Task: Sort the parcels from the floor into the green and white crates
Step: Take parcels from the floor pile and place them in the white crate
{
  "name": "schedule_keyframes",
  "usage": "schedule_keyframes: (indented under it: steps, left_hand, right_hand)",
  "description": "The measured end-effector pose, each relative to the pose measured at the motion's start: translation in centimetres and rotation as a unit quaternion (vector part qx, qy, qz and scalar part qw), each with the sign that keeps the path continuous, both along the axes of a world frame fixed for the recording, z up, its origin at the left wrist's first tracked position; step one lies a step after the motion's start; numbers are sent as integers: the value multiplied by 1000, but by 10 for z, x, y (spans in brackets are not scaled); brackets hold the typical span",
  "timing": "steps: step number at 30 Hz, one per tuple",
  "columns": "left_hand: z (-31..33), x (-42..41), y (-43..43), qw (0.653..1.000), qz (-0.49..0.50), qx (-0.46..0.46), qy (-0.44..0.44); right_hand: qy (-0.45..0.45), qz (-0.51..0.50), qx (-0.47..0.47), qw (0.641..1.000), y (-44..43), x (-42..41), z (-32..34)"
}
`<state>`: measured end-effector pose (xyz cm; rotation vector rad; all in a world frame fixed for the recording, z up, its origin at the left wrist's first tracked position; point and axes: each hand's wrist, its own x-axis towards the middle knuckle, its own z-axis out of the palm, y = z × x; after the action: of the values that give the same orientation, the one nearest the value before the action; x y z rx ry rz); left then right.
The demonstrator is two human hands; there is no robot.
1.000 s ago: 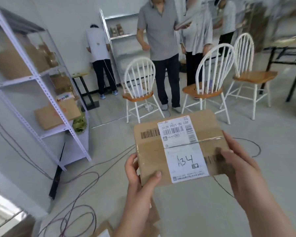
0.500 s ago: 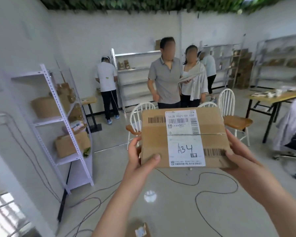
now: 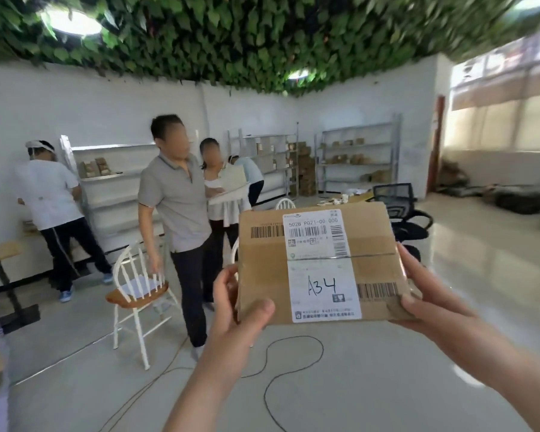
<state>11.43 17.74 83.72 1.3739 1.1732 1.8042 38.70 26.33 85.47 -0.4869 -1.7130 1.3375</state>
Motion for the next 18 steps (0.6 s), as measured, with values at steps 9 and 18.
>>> schedule_keyframes:
  steps: [9,18]
  left_hand:
    - [3,140,48,961,-276,14,11]
    - [-19,353,-13,846,-532,-13,28]
  right_hand:
    - [8,-276,-18,961,-110,151,-7]
    - [2,-509,-48,859,-320,275,-23]
